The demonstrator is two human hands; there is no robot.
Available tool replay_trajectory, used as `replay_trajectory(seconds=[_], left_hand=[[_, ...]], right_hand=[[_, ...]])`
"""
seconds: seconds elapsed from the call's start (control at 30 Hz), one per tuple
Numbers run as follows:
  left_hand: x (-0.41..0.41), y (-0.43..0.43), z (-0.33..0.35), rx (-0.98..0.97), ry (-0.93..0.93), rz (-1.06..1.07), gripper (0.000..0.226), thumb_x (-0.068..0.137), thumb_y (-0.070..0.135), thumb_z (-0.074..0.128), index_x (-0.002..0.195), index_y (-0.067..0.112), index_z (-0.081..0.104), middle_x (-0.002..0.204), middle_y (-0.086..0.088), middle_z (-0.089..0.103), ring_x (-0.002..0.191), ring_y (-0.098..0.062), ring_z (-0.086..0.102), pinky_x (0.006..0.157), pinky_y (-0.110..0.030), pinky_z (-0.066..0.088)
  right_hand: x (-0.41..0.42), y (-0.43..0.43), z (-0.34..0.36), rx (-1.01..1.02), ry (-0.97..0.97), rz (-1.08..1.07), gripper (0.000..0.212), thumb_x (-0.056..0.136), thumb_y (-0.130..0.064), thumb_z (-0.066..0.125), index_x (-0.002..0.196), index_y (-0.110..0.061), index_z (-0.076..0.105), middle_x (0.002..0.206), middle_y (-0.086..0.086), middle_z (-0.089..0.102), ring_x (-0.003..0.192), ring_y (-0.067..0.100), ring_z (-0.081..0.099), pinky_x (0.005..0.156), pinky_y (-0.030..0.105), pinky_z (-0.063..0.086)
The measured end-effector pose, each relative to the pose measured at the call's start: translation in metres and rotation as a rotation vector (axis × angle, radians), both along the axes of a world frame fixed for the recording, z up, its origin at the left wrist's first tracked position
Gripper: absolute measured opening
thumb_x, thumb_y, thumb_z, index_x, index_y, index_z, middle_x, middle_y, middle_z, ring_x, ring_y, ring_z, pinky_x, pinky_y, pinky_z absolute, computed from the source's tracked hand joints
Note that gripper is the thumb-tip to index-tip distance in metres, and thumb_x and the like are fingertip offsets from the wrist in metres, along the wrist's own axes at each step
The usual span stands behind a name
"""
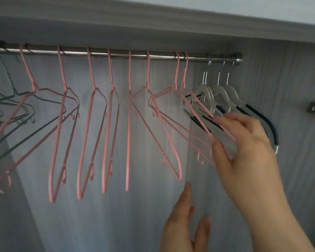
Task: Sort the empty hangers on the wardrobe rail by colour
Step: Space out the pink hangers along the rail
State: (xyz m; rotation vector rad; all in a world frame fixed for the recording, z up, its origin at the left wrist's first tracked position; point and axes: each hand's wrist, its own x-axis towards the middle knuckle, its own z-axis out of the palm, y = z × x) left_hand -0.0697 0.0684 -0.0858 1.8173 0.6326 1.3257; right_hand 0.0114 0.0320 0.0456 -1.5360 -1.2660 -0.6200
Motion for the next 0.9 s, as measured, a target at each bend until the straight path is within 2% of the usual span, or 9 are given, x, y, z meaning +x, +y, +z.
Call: replay_trajectory(seconds=[0.03, 0.1, 0.2, 0.27, 0.33, 0.43, 0.6, 0.7, 0.9], left_hand=[[0.008, -0.006, 0.001, 0.184, 0.126, 0.038, 0.070, 0.067, 0.052, 0.057, 0.126, 0.063, 0.022, 0.128, 0.044, 0.037, 0.114, 0.024, 0.032, 0.095, 0.003, 0.027], [0.024, -0.012, 0.006, 0.420, 0.247, 0.193, 0.080, 0.072, 0.057, 0.039, 0.141, 0.036, 0.005, 0.146, 0.017, 0.026, 0.123, 0.018, 0.020, 0.095, 0.008, 0.005], [0.034, -0.013, 0.034, 0.267, 0.171, 0.058, 0.070, 0.075, 0.054, 0.022, 0.127, 0.054, -0.024, 0.149, 0.019, 0.000, 0.130, 0.016, 0.000, 0.094, 0.009, -0.004], [0.038, -0.001, 0.040, 0.283, 0.112, 0.059, 0.050, 0.078, 0.058, 0.022, 0.124, 0.062, 0.003, 0.136, 0.023, 0.024, 0.125, 0.011, 0.024, 0.100, 0.003, 0.010], [0.039, 0.006, 0.041, 0.310, 0.058, 0.084, 0.027, 0.080, 0.048, 0.029, 0.105, 0.057, 0.028, 0.110, 0.028, 0.041, 0.104, 0.007, 0.041, 0.092, 0.000, 0.024], [0.037, 0.010, 0.037, 0.333, 0.051, 0.152, 0.017, 0.078, 0.040, 0.032, 0.093, 0.045, 0.037, 0.088, 0.025, 0.045, 0.088, 0.003, 0.044, 0.082, -0.001, 0.028], [0.026, 0.020, 0.037, 0.272, 0.026, 0.123, 0.021, 0.073, 0.042, 0.030, 0.091, 0.042, 0.041, 0.092, 0.010, 0.058, 0.089, 0.002, 0.050, 0.077, -0.003, 0.036], [0.022, 0.024, 0.038, 0.271, 0.021, 0.127, 0.024, 0.072, 0.042, 0.030, 0.092, 0.040, 0.042, 0.091, 0.011, 0.058, 0.090, 0.002, 0.052, 0.076, -0.003, 0.037], [0.020, 0.025, 0.035, 0.282, 0.000, 0.149, 0.021, 0.074, 0.036, 0.033, 0.092, 0.040, 0.044, 0.092, 0.010, 0.060, 0.089, -0.003, 0.056, 0.074, -0.009, 0.041]], right_hand=[[0.009, -0.001, 0.005, -0.034, -0.039, -0.055, 0.039, 0.079, -0.004, 0.059, 0.117, -0.010, 0.060, 0.117, 0.011, 0.058, 0.105, 0.024, 0.055, 0.085, 0.009, 0.028], [0.015, 0.004, 0.012, -0.194, -0.036, -0.069, 0.032, 0.079, 0.000, 0.057, 0.109, -0.011, 0.063, 0.106, 0.012, 0.065, 0.095, 0.028, 0.061, 0.075, 0.019, 0.036], [0.020, 0.019, 0.009, -0.419, 0.069, -0.080, 0.012, 0.087, -0.011, 0.046, 0.082, -0.007, 0.056, 0.079, 0.008, 0.063, 0.066, 0.021, 0.052, 0.058, 0.025, 0.034], [0.025, 0.030, 0.004, -0.459, 0.208, 0.012, 0.020, 0.092, -0.011, 0.039, 0.090, -0.003, 0.057, 0.081, 0.008, 0.063, 0.070, 0.019, 0.057, 0.066, 0.026, 0.044], [0.024, 0.038, 0.001, -0.390, 0.483, 0.236, 0.030, 0.095, -0.005, 0.034, 0.115, -0.003, 0.056, 0.091, 0.007, 0.063, 0.082, 0.020, 0.061, 0.081, 0.031, 0.053], [0.017, 0.043, -0.003, -0.299, 0.717, 0.397, 0.038, 0.096, 0.000, 0.030, 0.130, -0.005, 0.044, 0.088, 0.004, 0.061, 0.074, 0.013, 0.062, 0.068, 0.012, 0.053], [0.004, 0.050, -0.006, -0.258, 0.675, 0.428, 0.041, 0.093, 0.004, 0.029, 0.131, -0.003, 0.046, 0.086, 0.004, 0.062, 0.075, 0.015, 0.065, 0.070, 0.014, 0.055], [0.000, 0.056, -0.009, -0.229, 0.660, 0.458, 0.040, 0.095, 0.001, 0.031, 0.131, -0.006, 0.044, 0.085, 0.001, 0.063, 0.077, 0.015, 0.065, 0.075, 0.020, 0.055], [-0.006, 0.055, -0.010, -0.259, 0.612, 0.412, 0.038, 0.096, -0.004, 0.032, 0.131, -0.007, 0.047, 0.093, 0.003, 0.064, 0.081, 0.012, 0.065, 0.077, 0.015, 0.053]])
